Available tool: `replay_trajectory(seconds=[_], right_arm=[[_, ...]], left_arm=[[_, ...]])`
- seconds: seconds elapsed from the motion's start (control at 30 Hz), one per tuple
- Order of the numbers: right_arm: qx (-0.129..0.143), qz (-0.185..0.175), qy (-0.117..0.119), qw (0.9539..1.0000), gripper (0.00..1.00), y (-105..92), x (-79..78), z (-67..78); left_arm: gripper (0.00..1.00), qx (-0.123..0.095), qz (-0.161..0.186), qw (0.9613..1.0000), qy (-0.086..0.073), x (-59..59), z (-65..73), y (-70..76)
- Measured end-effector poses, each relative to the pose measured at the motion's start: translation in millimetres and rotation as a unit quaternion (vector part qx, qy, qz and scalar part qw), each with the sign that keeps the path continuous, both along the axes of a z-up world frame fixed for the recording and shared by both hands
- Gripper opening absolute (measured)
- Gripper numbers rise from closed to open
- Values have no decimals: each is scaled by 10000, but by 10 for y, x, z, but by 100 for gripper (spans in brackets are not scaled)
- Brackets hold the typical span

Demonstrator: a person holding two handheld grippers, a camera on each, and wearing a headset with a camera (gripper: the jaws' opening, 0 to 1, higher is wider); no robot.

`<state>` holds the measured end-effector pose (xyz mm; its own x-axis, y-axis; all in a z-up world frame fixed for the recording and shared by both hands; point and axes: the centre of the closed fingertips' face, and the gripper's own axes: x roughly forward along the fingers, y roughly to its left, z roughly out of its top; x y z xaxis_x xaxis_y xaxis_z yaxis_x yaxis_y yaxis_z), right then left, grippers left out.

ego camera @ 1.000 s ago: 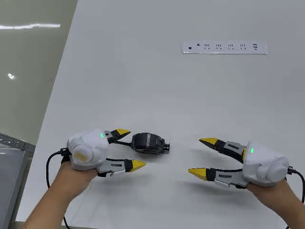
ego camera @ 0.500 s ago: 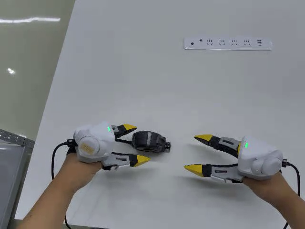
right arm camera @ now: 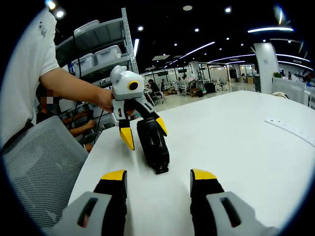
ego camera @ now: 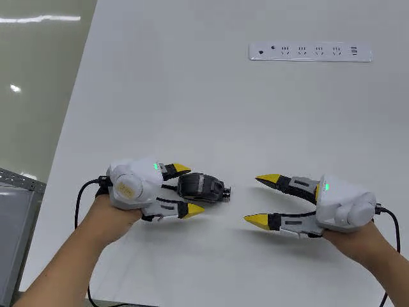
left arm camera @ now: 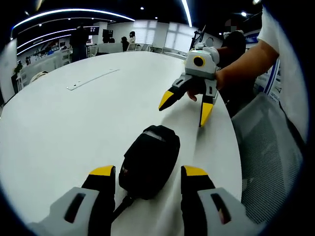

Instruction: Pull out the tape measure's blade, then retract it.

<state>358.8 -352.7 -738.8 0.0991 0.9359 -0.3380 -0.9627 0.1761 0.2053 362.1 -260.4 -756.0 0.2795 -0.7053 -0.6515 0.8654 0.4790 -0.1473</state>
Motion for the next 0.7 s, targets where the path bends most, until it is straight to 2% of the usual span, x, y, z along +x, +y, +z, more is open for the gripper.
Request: replay_trajectory(seconds=[0.33,0.7], right_arm=[[23,58,39,10000,50,48,27,-30],[34,68,84,9999,49,53,31,-49]], left_arm=[[44,30,-84,9999,82,11,-62,-19],[38,56,-70,9999,63,48,-83,-16]])
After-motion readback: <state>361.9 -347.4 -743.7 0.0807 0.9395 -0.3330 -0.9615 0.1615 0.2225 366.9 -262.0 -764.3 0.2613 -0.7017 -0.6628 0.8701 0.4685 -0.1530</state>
